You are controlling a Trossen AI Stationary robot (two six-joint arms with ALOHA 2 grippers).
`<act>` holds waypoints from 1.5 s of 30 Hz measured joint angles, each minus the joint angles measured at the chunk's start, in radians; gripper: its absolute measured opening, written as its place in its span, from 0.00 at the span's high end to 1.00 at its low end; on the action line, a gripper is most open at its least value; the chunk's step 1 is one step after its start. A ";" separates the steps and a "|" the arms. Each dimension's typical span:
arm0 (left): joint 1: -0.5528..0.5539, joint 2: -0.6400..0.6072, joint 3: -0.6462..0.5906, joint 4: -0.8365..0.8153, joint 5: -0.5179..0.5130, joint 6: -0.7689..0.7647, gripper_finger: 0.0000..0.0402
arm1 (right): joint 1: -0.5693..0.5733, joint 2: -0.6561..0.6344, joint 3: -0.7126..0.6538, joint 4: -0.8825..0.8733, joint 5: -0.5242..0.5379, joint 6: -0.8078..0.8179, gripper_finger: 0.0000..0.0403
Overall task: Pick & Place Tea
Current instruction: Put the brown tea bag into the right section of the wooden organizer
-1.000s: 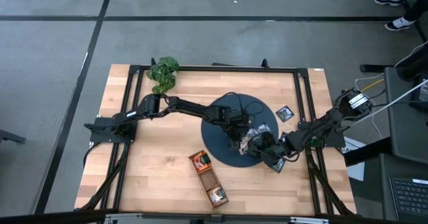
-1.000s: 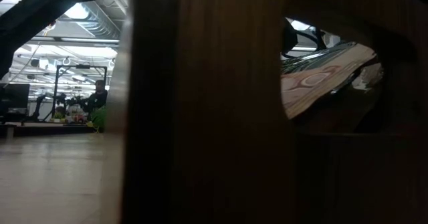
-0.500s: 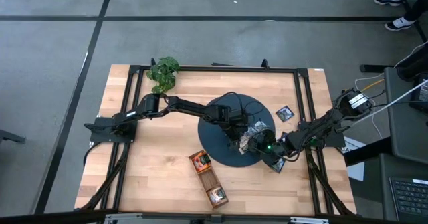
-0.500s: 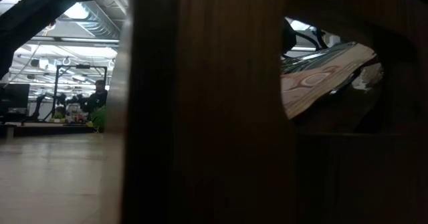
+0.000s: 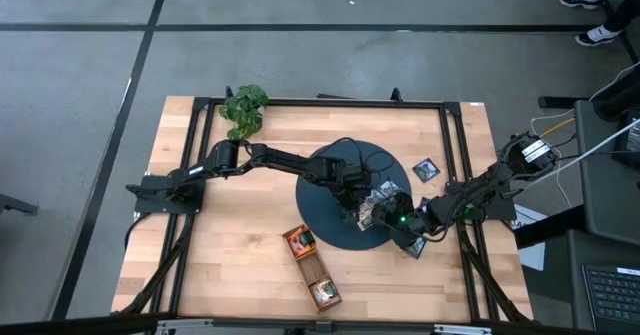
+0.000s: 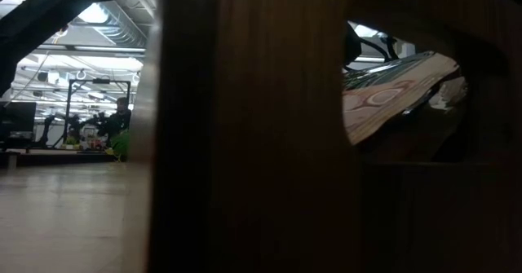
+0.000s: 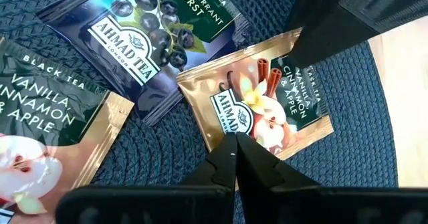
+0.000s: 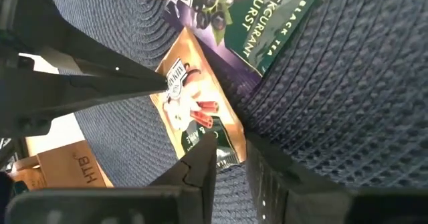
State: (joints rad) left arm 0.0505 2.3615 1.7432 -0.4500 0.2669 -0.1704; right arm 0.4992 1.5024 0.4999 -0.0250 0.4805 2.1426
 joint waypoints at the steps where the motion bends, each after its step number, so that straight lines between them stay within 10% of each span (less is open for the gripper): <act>1: 0.001 0.000 0.000 0.000 0.000 0.000 0.99 | 0.000 0.000 0.000 -0.001 0.000 -0.001 0.83; 6: 0.010 0.001 0.018 -0.020 0.013 -0.011 0.99 | 0.000 0.000 0.000 -0.003 0.000 -0.004 0.98; 31: 0.083 -0.104 0.119 -0.326 0.085 0.166 0.98 | 0.000 0.000 0.001 0.152 -0.024 -0.197 1.00; 45: 0.094 -0.249 0.076 -0.330 0.346 0.300 0.97 | -0.032 -0.168 0.061 0.167 -0.156 -0.488 1.00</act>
State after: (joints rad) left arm 0.1441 2.1124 1.8194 -0.7796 0.6128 0.1299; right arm 0.4667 1.3340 0.5609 0.1424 0.3245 1.6551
